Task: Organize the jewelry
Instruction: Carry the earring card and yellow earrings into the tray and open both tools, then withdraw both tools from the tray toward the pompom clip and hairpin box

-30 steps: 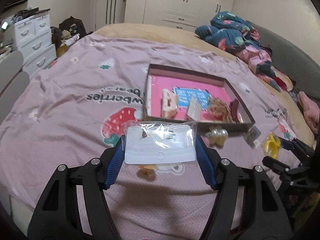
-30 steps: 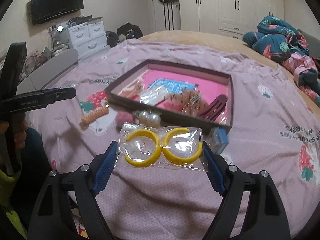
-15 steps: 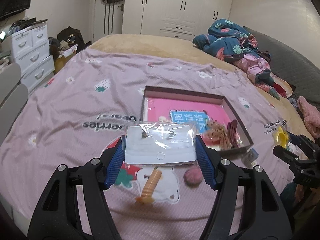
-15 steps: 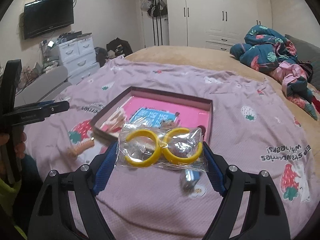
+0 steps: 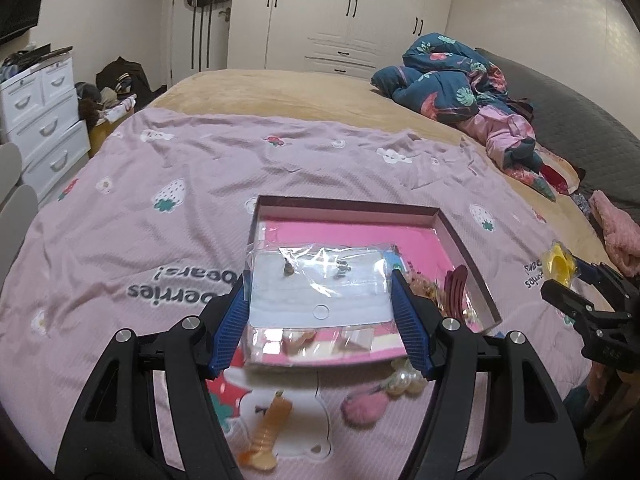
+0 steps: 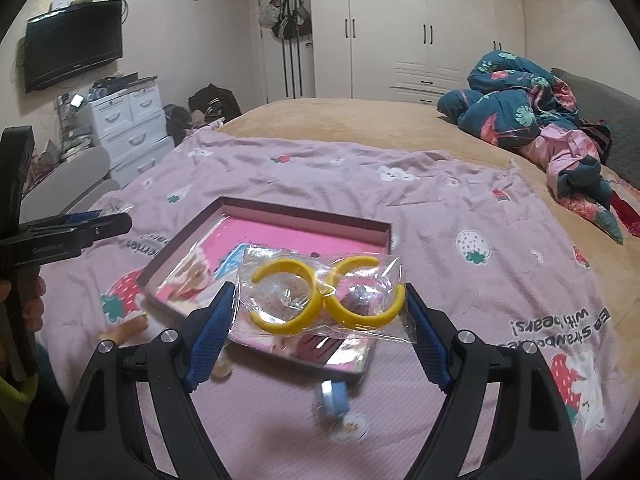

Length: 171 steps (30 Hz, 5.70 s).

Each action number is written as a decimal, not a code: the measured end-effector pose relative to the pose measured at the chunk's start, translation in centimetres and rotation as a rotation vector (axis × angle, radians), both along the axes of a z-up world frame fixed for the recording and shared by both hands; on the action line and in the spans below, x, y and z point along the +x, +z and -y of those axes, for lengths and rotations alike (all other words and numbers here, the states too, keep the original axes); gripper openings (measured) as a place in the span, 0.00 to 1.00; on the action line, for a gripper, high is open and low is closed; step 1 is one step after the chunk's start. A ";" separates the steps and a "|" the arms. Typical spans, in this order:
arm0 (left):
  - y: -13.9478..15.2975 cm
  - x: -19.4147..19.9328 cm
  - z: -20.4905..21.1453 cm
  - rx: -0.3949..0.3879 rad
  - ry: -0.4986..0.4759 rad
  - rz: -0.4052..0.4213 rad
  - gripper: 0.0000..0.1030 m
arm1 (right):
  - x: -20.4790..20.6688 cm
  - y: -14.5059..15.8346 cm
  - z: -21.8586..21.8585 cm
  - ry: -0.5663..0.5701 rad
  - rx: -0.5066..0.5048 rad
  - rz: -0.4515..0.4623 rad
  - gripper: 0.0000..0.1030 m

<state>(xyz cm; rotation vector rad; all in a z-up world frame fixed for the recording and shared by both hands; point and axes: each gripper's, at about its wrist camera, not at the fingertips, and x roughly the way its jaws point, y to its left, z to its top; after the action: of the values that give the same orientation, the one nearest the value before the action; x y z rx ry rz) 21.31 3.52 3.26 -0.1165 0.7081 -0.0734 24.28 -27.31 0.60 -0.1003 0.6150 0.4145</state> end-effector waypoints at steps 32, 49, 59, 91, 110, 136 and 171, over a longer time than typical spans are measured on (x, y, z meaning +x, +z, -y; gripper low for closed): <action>-7.1 9.3 3.7 0.065 -0.102 -0.155 0.57 | 6.3 -4.9 -1.9 -0.001 -0.094 -0.101 0.78; -8.4 9.8 4.6 0.082 -0.136 -0.187 0.58 | 6.5 -9.4 -5.8 0.051 -0.113 -0.221 0.79; -9.0 9.9 4.7 0.080 -0.143 -0.210 0.58 | 5.7 -9.1 -5.3 0.040 -0.106 -0.223 0.90; -0.2 3.8 1.5 0.006 -0.077 -0.047 0.91 | -0.9 0.3 1.3 -0.090 0.063 -0.023 0.95; 4.0 -4.6 0.4 0.003 -0.021 0.097 0.91 | -5.5 3.8 1.0 -0.044 0.074 0.069 0.96; 2.1 -9.1 0.5 0.046 -0.017 0.065 0.91 | -9.0 2.8 0.6 0.009 0.047 0.066 0.96; -7.4 -8.2 4.4 0.137 -0.119 -0.134 0.91 | -7.0 -5.3 1.7 -0.039 -0.017 -0.104 0.96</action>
<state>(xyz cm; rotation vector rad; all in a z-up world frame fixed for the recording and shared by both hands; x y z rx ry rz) 13.12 -0.86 -4.09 0.0530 0.8517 -0.1315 17.26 -29.00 -4.69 -0.0836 0.7220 0.3786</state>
